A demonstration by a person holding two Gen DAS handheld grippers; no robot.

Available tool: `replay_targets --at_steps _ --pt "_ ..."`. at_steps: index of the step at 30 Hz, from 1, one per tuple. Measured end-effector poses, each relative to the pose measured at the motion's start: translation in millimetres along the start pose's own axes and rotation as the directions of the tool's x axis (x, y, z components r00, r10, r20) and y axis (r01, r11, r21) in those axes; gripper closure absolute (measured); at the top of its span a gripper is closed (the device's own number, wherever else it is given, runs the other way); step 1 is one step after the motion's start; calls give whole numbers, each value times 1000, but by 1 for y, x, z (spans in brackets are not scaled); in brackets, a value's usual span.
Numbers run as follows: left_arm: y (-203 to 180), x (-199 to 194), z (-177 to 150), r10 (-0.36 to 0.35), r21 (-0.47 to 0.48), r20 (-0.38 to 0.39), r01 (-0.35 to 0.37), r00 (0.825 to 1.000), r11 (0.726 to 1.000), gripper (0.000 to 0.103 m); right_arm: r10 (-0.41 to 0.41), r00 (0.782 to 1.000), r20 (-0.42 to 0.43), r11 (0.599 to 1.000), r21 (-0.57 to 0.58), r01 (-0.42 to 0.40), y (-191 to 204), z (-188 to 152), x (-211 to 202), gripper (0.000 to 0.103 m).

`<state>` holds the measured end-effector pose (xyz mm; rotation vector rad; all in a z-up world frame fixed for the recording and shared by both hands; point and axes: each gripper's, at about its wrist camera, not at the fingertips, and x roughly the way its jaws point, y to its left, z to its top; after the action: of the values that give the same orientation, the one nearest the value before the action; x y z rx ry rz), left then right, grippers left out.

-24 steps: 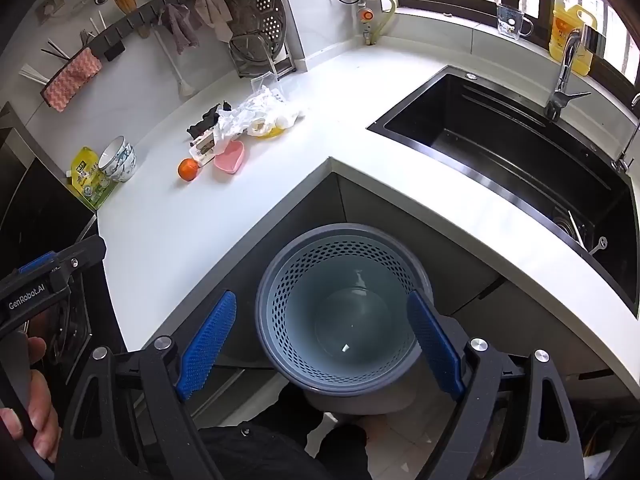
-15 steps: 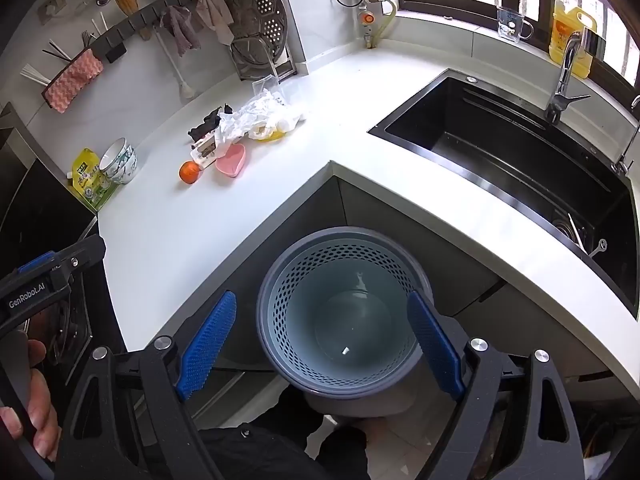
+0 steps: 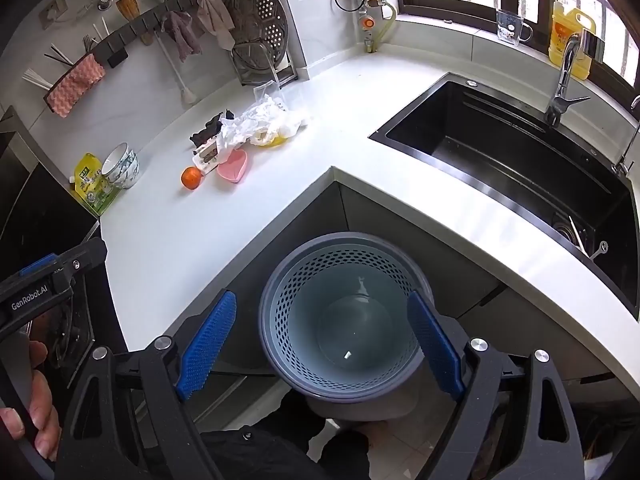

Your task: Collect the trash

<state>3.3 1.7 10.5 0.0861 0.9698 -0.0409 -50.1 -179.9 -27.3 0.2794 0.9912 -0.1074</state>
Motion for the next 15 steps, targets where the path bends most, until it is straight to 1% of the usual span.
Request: replay_targets --at_steps 15 --pt "1 -1 1 0 1 7 0 1000 1000 6 5 1000 11 1000 1 -5 1 1 0 20"
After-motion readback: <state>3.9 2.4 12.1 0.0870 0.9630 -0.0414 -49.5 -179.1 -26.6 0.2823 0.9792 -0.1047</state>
